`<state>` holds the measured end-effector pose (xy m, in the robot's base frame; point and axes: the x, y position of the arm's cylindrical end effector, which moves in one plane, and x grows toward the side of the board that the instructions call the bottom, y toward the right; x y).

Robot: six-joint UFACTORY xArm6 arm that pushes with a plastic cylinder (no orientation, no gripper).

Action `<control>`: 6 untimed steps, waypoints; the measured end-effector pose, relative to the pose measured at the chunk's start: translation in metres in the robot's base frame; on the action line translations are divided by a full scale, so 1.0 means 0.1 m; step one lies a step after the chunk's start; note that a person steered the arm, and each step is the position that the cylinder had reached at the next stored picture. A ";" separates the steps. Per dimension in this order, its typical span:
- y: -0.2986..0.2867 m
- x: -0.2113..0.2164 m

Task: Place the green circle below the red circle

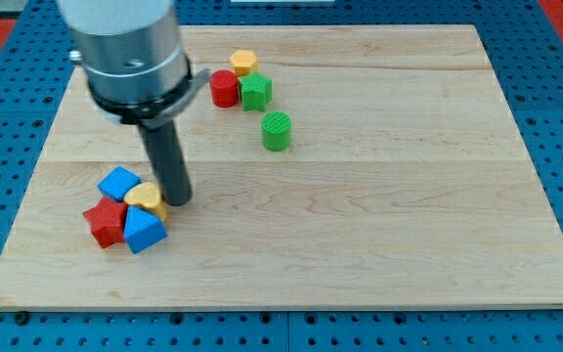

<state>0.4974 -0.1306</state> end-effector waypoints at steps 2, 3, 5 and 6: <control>1.78 -0.24; 2.23 -0.73; 1.15 -0.97; 0.57 -1.00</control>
